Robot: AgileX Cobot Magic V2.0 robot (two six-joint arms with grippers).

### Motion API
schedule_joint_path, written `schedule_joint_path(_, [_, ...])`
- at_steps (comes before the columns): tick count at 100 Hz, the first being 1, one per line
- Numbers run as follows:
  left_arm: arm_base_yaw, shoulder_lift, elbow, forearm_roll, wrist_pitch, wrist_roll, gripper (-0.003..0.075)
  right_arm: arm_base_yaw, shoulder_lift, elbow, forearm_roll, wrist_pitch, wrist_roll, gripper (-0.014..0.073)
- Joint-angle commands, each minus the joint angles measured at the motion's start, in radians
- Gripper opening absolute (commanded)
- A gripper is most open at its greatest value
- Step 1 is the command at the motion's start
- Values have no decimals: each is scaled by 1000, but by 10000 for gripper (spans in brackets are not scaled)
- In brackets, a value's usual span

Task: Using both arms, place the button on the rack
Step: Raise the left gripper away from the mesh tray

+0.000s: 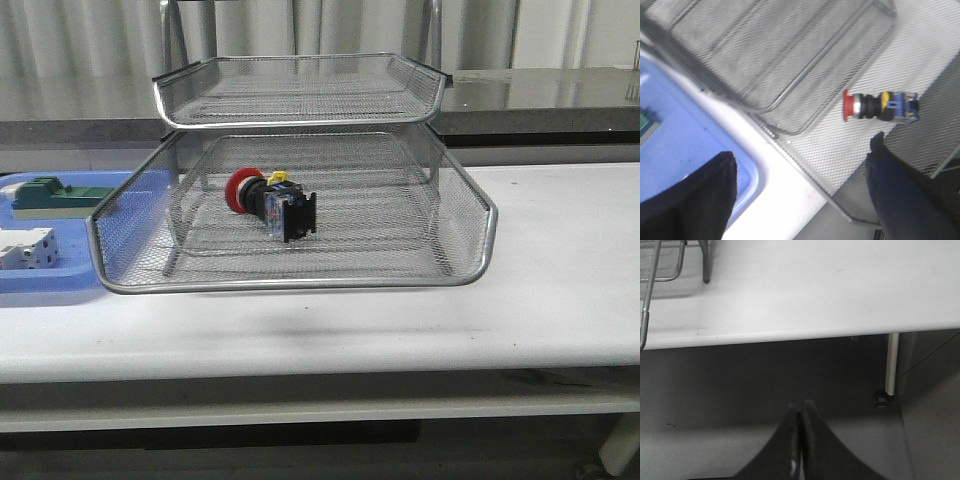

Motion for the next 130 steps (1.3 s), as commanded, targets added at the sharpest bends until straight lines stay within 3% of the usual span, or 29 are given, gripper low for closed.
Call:
schedule_joint_path(1, [61,-114,63,-19,-118,-23,512,-2,3,-34,-20,-55,-5,-67])
schedule_joint_path(36, [281,-515,558,-109,-541,-41,512,-2,3,-34,-20,-55,-5,-67])
schedule_joint_path(64, [317,-838,909,-192,-837,-41,512,-2,3,-34,-20,-55,-5,-67])
schedule_joint_path(100, [317,-1155,1230,-237,-1000,-41,512,-2,3,-34,-20,-55,-5,-67])
schedule_joint_path(130, [317,-1226,1281,-263,-1066,-41,512,-2,3,-34,-20,-55,-5,-67])
